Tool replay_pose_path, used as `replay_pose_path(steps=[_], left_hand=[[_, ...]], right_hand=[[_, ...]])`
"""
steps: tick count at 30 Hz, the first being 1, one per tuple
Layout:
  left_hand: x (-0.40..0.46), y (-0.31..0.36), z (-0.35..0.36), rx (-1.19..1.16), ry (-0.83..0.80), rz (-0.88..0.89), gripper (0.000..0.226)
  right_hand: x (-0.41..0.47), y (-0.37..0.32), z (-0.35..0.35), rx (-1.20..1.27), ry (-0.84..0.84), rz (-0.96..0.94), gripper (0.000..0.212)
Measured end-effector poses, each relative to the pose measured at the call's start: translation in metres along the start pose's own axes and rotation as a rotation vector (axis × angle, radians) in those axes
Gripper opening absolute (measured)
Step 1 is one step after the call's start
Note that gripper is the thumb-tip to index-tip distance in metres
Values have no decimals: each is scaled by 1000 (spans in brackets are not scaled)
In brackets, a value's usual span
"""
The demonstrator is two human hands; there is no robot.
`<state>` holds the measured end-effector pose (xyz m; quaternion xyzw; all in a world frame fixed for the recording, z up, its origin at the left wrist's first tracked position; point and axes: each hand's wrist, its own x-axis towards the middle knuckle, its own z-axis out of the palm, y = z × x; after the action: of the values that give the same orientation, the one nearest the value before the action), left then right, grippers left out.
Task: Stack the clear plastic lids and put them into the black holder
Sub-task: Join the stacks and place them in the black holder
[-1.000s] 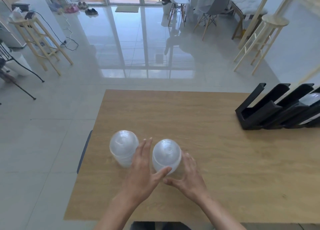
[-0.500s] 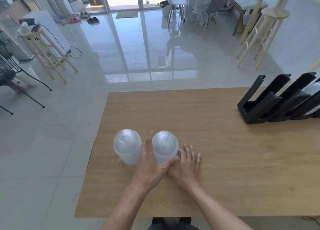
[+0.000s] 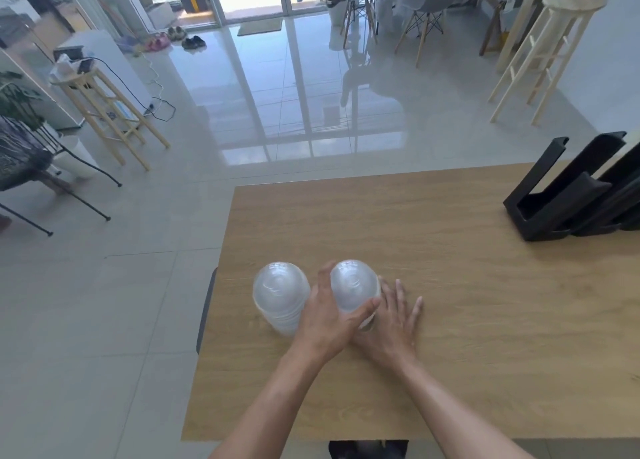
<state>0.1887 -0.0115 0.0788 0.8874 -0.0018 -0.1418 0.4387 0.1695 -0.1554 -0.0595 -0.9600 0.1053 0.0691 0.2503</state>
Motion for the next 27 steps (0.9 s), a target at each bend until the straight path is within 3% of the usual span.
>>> replay_pose_path(steps=[10, 16, 18, 20, 24, 27], left_hand=[[-10, -7, -3, -119, -26, -64, 101], [-18, -8, 0, -151, -81, -65, 106], [-19, -6, 3, -124, -105, -61, 105], [-21, -4, 5, -103, -132, -46, 104], [-23, -2, 5, -84, -155, -25, 108], [-26, -1, 6, -37, -150, 10, 117]], right_hand=[[-32, 18, -6, 136, 91, -53, 108], [-55, 24, -40, 63, -44, 81, 96], [-62, 27, -50, 268, -136, 109, 85], [-67, 31, -59, 629, -201, 184, 69], [-74, 35, -66, 1116, -155, 598, 25], [-78, 37, -69, 1387, -208, 784, 23]])
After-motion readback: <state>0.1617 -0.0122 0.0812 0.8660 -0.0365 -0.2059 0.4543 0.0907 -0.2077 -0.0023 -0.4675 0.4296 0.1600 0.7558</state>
